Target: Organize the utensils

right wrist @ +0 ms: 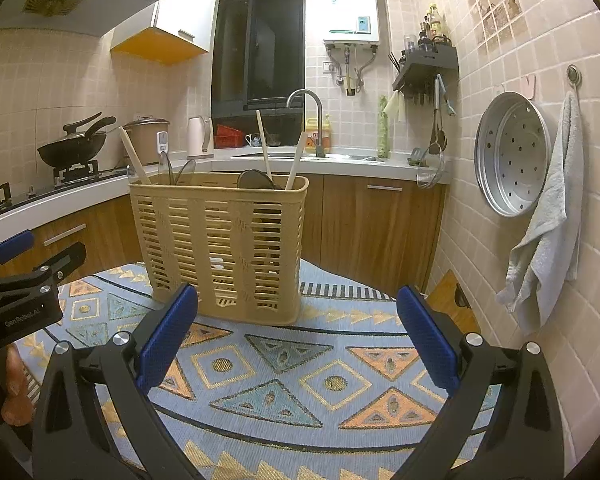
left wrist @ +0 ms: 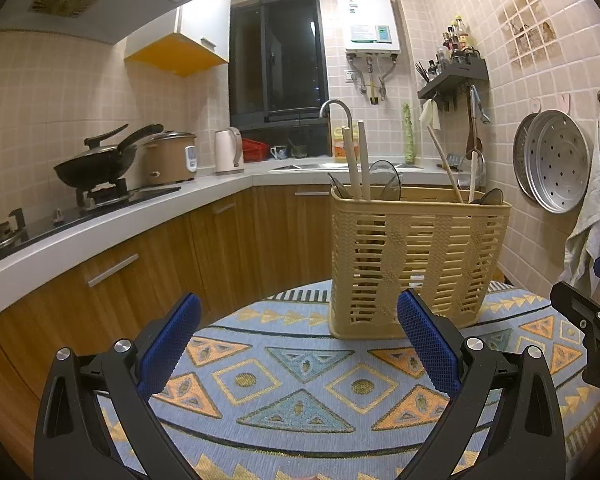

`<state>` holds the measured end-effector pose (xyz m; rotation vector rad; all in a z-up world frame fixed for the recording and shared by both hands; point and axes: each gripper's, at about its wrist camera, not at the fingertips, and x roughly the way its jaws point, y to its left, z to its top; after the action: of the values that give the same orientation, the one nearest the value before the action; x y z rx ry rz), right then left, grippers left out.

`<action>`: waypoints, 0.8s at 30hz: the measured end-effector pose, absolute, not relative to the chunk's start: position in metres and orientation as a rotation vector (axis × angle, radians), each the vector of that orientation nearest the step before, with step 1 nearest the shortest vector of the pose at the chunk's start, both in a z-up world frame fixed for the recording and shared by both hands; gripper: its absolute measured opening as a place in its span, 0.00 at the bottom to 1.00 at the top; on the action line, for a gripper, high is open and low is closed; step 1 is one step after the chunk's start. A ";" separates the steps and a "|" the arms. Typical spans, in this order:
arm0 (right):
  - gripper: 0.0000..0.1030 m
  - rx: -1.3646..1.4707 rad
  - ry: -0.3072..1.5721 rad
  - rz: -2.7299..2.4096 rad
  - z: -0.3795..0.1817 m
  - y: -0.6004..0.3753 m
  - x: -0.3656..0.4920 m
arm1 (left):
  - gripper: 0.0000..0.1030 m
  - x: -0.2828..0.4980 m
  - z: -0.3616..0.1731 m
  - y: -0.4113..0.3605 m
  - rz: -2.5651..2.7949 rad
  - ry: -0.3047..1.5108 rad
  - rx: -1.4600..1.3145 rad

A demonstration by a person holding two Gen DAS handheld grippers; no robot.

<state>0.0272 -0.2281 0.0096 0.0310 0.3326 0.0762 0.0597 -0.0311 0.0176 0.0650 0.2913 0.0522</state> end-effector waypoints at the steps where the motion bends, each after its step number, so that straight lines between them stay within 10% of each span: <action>1: 0.93 0.033 0.333 0.077 0.010 -0.229 0.027 | 0.92 0.060 0.018 -0.031 0.052 0.292 0.063; 24: 0.93 0.037 0.337 0.079 0.009 -0.229 0.028 | 0.92 0.061 0.018 -0.029 0.061 0.296 0.060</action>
<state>0.0281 -0.2288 0.0093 0.0368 0.3366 0.0787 0.0607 -0.0294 0.0183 0.0603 0.2956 0.0614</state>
